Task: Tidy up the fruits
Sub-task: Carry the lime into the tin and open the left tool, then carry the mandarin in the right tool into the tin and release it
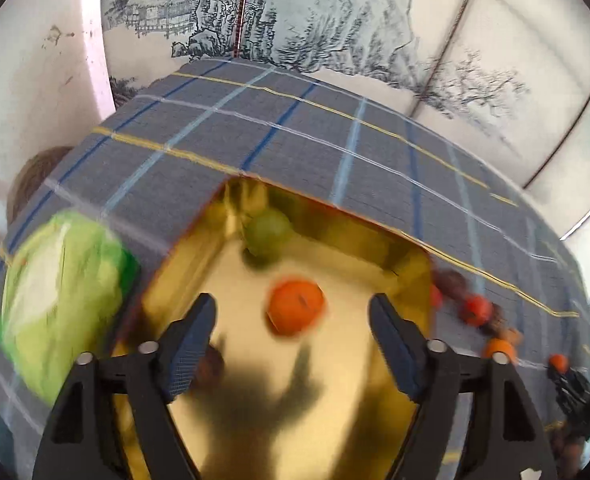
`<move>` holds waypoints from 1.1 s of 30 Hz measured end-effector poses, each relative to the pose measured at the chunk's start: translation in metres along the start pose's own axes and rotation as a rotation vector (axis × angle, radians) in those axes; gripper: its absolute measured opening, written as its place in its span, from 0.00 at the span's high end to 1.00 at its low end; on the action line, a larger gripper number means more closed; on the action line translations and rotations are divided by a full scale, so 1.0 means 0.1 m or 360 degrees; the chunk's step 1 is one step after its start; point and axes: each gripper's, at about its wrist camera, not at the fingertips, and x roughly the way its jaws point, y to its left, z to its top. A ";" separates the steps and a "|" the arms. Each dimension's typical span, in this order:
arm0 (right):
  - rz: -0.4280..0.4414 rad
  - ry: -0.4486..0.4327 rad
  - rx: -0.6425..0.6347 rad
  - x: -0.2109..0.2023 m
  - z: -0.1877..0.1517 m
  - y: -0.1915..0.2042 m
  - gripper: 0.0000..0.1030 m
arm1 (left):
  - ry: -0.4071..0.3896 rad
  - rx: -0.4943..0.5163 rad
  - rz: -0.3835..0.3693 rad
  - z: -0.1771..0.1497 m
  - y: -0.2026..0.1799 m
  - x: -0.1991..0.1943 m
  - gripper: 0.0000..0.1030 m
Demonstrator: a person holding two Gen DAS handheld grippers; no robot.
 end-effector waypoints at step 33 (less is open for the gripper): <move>0.0842 -0.0176 -0.0465 -0.59 0.81 2.73 0.62 | -0.0464 0.0174 -0.0150 -2.13 -0.55 -1.50 0.01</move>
